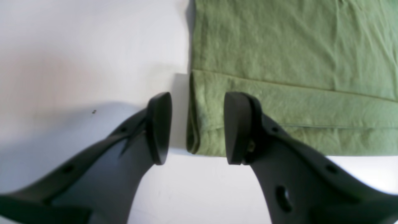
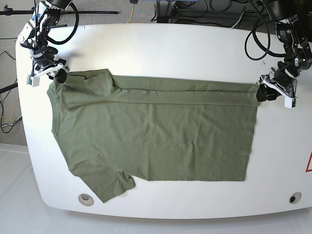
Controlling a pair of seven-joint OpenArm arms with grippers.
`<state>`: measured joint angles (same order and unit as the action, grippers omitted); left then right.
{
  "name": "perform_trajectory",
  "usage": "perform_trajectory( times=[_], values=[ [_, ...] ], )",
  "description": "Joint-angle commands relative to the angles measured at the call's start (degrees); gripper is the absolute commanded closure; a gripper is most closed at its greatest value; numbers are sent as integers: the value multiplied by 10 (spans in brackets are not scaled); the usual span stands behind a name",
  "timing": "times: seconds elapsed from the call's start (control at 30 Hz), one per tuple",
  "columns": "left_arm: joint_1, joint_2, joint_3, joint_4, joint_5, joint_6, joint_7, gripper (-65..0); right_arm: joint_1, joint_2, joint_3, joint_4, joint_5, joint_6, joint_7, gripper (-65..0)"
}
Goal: Fold the T-shirt properly
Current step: 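Close both grippers on the ends of the folded shoulder strip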
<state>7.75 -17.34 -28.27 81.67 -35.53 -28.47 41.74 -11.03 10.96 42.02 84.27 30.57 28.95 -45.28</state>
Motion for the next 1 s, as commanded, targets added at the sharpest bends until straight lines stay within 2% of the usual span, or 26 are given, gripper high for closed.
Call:
perform_trajectory(
  times=[0.0, 0.13, 0.17, 0.97],
  values=[
    [-7, -9, -3, 3, -6, -2, -15, -256, 3, 8, 4, 12, 5, 1, 7, -191],
    [-3, -11, -2, -7, -10, -1, -21, -254, 8, 7, 1, 13, 5, -4, 4, -18],
    [-2, -12, -2, -7, -11, -1, -21, -253, 8, 7, 2, 13, 6, -6, 3, 0],
    [12, -29, -3, -27, -44, -7, -17, -253, 11, 7, -3, 12, 2, -12, -3, 0]
  ],
)
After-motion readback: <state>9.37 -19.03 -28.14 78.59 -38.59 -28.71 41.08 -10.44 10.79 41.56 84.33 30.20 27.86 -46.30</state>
